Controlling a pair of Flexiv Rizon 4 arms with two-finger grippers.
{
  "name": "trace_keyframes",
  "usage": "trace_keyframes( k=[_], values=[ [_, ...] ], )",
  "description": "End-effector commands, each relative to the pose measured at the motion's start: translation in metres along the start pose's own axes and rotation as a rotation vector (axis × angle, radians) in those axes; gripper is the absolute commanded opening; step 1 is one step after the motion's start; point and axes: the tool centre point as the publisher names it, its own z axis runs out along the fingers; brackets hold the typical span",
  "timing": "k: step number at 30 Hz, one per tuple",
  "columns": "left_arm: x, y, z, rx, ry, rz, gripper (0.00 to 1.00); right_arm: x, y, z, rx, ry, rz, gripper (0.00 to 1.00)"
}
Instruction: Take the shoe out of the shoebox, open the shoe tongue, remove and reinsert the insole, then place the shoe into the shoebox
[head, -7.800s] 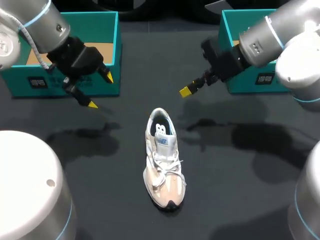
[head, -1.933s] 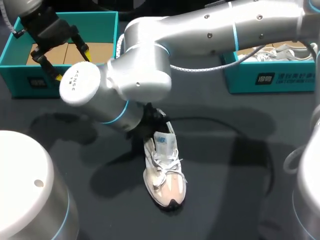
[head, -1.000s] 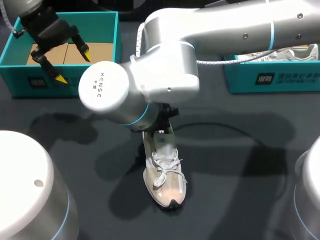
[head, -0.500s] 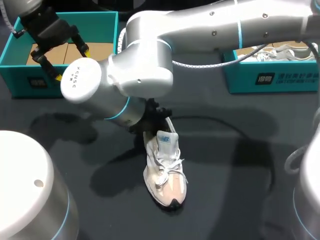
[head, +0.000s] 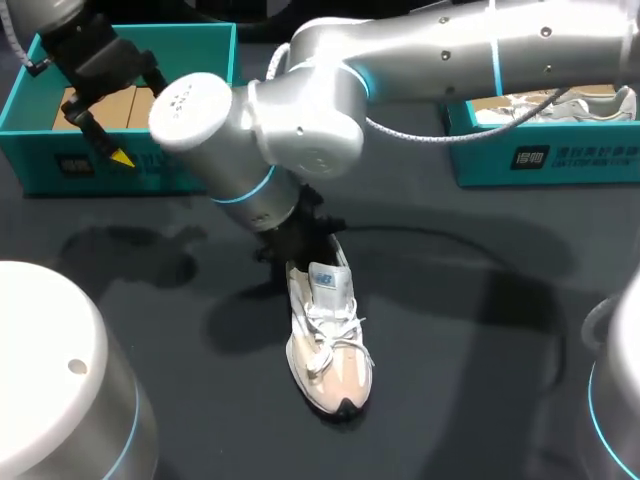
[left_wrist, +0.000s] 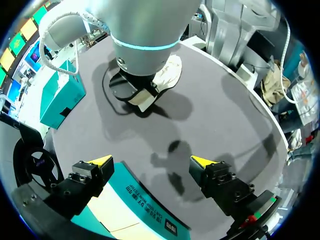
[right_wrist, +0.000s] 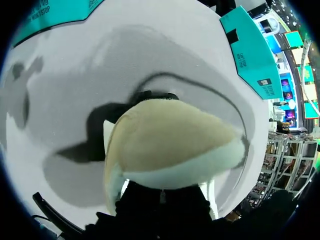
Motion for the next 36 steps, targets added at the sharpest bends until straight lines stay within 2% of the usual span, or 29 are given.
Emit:
trace_keyframes(
  k=[1, 7, 12, 17, 21, 24, 28, 30, 31, 33, 36],
  values=[
    [0.000, 0.000, 0.000, -0.001, 0.002, 0.001, 1.00, -0.006, -0.006, 0.022, -0.009, 0.279, -0.035, 0.00],
    [0.000, 0.000, 0.000, -0.001, 0.002, 0.001, 1.00, -0.022, -0.005, -0.008, -0.074, 0.389, -0.088, 0.00],
    [0.000, 0.000, 0.000, -0.001, 0.002, 0.001, 1.00, -0.023, 0.000, -0.028, -0.122, 0.420, -0.128, 0.00],
    [0.000, 0.000, 0.000, -0.001, 0.002, 0.001, 1.00, -0.012, 0.001, -0.044, -0.206, 0.278, -0.132, 0.00],
    [0.000, 0.000, 0.000, -0.001, 0.002, 0.001, 1.00, -0.006, 0.000, -0.049, -0.227, 0.203, -0.127, 0.00],
    [0.000, 0.000, 0.000, -0.001, 0.002, 0.001, 1.00, -0.002, 0.000, -0.047, -0.219, 0.186, -0.130, 0.00],
    [0.000, 0.000, 0.000, -0.001, 0.002, 0.001, 1.00, 0.010, -0.004, -0.036, -0.199, 0.024, -0.075, 0.00],
    [0.000, 0.000, 0.000, -0.001, 0.002, 0.001, 1.00, 0.015, -0.006, -0.031, -0.193, -0.010, -0.060, 0.00],
    [0.000, 0.000, 0.000, -0.001, 0.002, 0.001, 1.00, 0.017, -0.006, -0.027, -0.164, -0.060, -0.041, 0.00],
    [0.000, 0.000, 0.000, -0.001, 0.002, 0.001, 1.00, 0.020, -0.008, -0.022, -0.152, -0.082, -0.025, 0.00],
    [0.000, 0.000, 0.000, -0.001, 0.002, 0.001, 1.00, 0.020, -0.015, -0.017, -0.104, -0.179, 0.046, 0.00]
  ],
)
